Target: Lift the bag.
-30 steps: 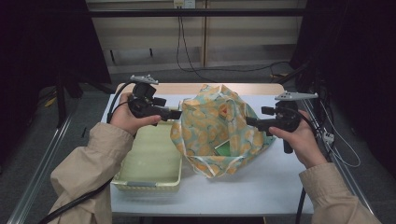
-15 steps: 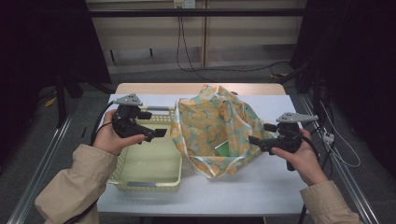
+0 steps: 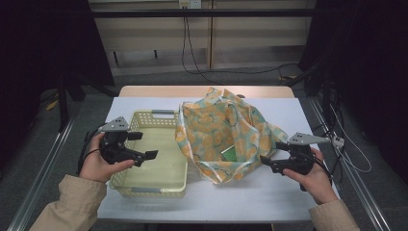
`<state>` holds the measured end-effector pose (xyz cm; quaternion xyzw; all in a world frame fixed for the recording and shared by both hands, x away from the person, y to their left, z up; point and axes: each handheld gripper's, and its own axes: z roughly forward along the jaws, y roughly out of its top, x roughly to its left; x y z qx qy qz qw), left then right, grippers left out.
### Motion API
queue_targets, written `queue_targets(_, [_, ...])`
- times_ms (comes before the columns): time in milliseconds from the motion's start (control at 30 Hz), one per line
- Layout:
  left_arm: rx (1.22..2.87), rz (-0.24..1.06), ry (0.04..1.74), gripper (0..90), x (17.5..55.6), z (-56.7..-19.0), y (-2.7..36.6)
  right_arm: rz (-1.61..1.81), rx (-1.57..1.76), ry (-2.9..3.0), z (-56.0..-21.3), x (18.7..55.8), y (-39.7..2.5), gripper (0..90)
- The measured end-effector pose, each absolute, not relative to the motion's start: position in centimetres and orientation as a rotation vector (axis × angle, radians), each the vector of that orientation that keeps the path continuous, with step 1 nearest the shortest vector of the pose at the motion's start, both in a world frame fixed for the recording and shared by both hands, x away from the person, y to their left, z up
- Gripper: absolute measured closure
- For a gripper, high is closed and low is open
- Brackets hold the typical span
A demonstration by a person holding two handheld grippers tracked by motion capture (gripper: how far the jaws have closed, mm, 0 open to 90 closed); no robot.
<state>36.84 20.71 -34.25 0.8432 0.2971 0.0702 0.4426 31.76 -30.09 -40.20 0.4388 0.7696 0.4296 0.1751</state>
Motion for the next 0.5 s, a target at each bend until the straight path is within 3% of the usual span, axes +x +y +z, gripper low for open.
queue_targets(500, [2.076,0.152,0.819,7.0,34.3,-37.5,23.3,1.215,1.274,2.182,-42.5,29.8,-30.9,15.2])
